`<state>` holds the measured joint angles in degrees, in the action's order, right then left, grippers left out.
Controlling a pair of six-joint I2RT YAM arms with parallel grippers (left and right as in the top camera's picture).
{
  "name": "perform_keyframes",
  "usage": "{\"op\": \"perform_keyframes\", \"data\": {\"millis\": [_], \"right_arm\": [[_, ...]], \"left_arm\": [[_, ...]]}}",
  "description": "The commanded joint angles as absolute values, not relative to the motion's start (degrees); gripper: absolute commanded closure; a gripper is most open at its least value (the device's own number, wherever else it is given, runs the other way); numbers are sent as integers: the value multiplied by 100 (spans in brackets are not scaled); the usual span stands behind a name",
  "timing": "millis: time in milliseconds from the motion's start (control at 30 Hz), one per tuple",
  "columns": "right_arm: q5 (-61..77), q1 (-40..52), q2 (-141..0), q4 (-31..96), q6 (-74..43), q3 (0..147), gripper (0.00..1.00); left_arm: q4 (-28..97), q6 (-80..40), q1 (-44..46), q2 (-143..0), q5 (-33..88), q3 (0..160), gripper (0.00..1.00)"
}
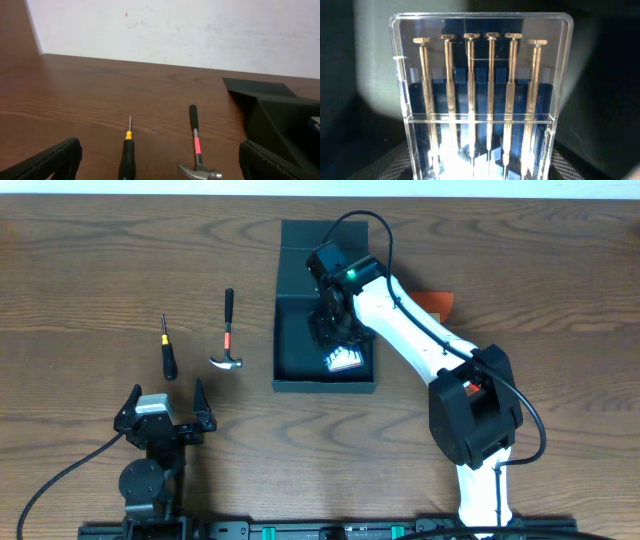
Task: Pack container
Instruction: 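Lower the case into the green box and open the right gripper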
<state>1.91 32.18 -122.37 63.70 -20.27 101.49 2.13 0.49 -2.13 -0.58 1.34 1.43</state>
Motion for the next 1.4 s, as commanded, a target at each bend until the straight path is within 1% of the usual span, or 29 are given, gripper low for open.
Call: {"op": "perform_keyframes", "data": {"millis": [0, 600, 900, 1367], "right_arm": [[-215, 3190, -12206, 6420, -2248, 10156, 77], [-541, 3190, -12206, 6427, -2853, 10143, 78], [-539, 3190, -12243, 6351, -2930, 10138, 77], [-403, 3210, -12687, 6187, -3020, 10138, 76]], "left_arm": [[401, 148, -193, -23, 91, 23, 1], [401, 148, -196, -23, 91, 23, 1], [401, 148, -196, -23, 91, 23, 1], [401, 148, -196, -23, 91, 23, 1]]}}
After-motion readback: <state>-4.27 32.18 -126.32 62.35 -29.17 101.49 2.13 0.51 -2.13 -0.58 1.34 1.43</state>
